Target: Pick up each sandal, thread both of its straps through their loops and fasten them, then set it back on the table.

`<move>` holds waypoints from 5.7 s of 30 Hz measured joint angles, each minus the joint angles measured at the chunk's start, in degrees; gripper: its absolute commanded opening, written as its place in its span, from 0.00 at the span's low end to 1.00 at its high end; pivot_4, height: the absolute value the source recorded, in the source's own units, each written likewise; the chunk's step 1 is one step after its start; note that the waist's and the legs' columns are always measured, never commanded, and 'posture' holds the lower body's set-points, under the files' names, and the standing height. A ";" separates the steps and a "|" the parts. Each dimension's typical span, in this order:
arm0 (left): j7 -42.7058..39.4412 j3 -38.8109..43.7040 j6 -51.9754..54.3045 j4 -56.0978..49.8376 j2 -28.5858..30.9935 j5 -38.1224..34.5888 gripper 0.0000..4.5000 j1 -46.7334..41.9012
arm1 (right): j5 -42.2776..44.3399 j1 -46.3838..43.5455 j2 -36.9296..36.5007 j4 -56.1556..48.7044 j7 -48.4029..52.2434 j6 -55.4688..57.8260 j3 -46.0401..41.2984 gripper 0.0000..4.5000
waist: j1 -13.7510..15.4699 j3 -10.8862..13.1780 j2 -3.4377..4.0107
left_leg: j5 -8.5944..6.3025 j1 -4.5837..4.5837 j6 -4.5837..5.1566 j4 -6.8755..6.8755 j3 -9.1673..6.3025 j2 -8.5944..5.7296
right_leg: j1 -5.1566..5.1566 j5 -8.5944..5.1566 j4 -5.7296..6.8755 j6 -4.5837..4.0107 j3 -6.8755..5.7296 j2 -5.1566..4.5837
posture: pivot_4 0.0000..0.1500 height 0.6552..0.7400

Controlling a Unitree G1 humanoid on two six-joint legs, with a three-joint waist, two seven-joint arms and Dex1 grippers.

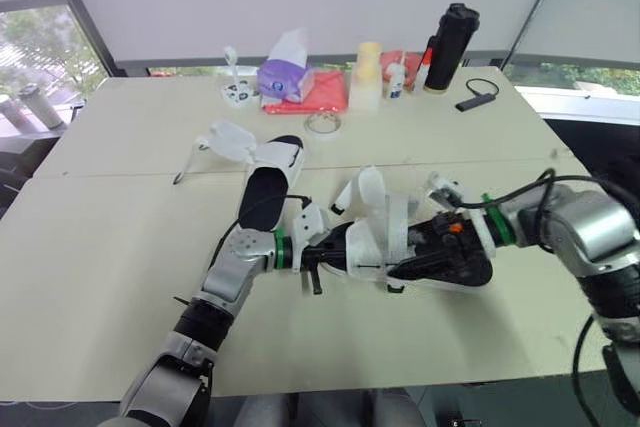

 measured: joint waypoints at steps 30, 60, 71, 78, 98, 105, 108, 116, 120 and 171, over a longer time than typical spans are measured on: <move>-0.28 -0.29 -1.21 0.99 -0.51 0.08 0.00 -0.14 | 15.89 22.74 4.88 -11.67 -17.83 11.41 -16.78 0.99 | 0.02 -0.06 0.02 | 0.00 -0.01 0.03 0.04 0.00 0.02 | 0.04 0.00 0.00 -0.01 0.00 -0.02 | 1.00 1.00; -0.43 -0.46 -1.10 0.98 -0.56 0.11 0.00 -0.15 | 19.51 21.52 14.61 -11.93 -29.78 12.00 -15.16 0.02 | 0.00 -0.08 0.01 | 0.01 0.02 0.03 0.05 -0.03 0.03 | 0.06 0.01 0.01 -0.03 -0.01 0.02 | 1.00 1.00; -0.33 -0.65 -0.76 0.93 -1.12 0.06 0.00 -0.18 | 20.69 28.35 0.91 -22.96 -20.45 9.15 -9.51 0.02 | 0.07 -0.07 0.00 | 0.01 0.00 0.03 0.05 -0.04 0.03 | 0.09 -0.01 -0.04 -0.03 -0.02 0.00 | 1.00 1.00; -0.32 -0.64 0.79 -0.55 -0.64 -0.07 0.00 0.07 | 13.61 31.70 -8.10 -27.08 -11.84 -1.71 -2.10 0.02 | -0.04 -0.07 -0.01 | 0.00 0.02 0.03 0.05 0.00 0.09 | 0.10 -0.02 -0.06 -0.06 -0.04 0.01 | 1.00 1.00; -0.25 -1.20 2.68 -2.87 -0.25 -0.06 0.00 1.19 | 24.77 14.99 -1.80 -21.15 -16.69 -1.37 -13.54 0.02 | 0.07 -0.06 -0.02 | 0.00 -0.01 0.04 0.05 -0.03 0.12 | 0.10 -0.03 -0.08 -0.08 -0.04 -0.02 | 1.00 1.00; -0.27 -1.41 2.29 -2.25 -0.87 -0.02 0.00 1.05 | 26.22 5.91 6.16 -7.46 -24.10 5.32 -12.79 0.02 | -0.13 -0.06 -0.01 | 0.00 -0.01 0.04 0.04 -0.01 0.11 | 0.03 0.01 -0.04 -0.12 -0.02 0.03 | 1.00 1.00; -0.27 -1.40 2.22 -1.94 -0.77 0.02 0.00 1.05 | 26.03 4.82 8.42 -3.23 -25.71 7.11 -12.48 0.02 | -0.13 -0.05 0.00 | 0.00 -0.02 0.04 0.03 0.00 0.11 | 0.01 0.02 -0.03 -0.08 -0.01 0.03 | 1.00 1.00; 0.03 -1.41 2.12 -2.02 -0.44 -0.01 0.00 1.07 | 25.13 2.35 11.20 2.62 -27.82 10.95 -12.33 0.24 | -0.20 -0.06 0.01 | 0.00 -0.01 0.04 0.03 0.01 0.09 | -0.01 0.03 0.00 -0.08 -0.01 0.04 | 1.00 1.00; 0.11 -1.43 2.12 -2.30 -0.34 0.00 0.00 1.12 | 24.53 1.85 11.25 2.95 -28.26 11.86 -12.48 0.70 | -0.22 -0.06 0.01 | 0.00 -0.01 0.04 0.03 0.01 0.09 | -0.01 0.03 0.01 -0.07 -0.01 0.04 | 1.00 1.00; 0.36 -1.14 3.42 -5.91 1.31 -0.20 0.00 0.59 | 16.81 5.54 11.19 -6.53 -32.68 21.55 -15.31 0.99 | -0.51 -0.06 0.05 | 0.01 -0.02 0.04 -0.02 0.01 0.08 | -0.05 0.03 0.02 -0.05 0.00 0.06 | 1.00 1.00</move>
